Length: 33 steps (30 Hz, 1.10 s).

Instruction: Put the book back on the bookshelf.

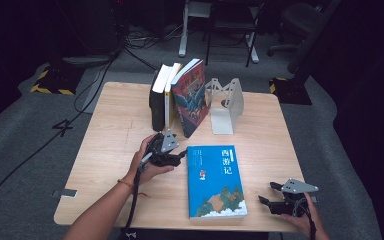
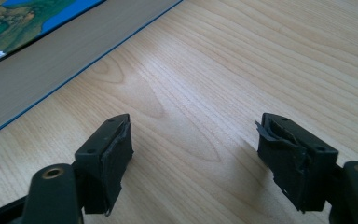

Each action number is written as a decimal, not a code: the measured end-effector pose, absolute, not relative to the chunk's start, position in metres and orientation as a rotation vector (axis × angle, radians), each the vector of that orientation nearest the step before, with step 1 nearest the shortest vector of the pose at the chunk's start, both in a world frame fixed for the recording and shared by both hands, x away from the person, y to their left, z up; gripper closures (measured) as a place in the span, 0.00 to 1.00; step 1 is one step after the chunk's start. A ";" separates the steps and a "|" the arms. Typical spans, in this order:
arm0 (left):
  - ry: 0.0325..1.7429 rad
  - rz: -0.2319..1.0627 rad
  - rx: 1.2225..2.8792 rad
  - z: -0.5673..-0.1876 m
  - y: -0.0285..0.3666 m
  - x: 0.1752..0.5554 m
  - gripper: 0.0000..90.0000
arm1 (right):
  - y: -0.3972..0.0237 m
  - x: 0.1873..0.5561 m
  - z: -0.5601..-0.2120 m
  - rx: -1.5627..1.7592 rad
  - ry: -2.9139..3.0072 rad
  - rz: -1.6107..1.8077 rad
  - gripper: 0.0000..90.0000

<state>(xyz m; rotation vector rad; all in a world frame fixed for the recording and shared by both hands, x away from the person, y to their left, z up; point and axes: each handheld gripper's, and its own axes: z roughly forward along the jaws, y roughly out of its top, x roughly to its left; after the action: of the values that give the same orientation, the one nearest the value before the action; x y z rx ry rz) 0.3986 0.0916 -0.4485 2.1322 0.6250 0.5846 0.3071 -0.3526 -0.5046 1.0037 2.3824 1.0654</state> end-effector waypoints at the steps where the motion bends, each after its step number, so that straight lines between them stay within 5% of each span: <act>1: 0.612 0.564 2.145 -0.450 0.094 0.393 0.35 | -0.352 0.306 -0.505 0.998 2.396 1.073 0.31; 18: 0.494 0.355 2.305 -0.481 0.107 0.324 0.31 | -0.328 0.291 -0.503 0.786 2.553 1.114 0.29; 33: 0.557 0.209 2.346 -0.500 0.130 0.319 0.27 | -0.311 0.280 -0.500 0.617 2.627 1.155 0.31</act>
<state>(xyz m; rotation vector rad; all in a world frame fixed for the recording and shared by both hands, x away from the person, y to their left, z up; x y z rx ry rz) 0.3189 0.1299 -0.5004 2.3458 0.5573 0.2092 0.2800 -0.3113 -0.4999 0.6169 2.6272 1.1546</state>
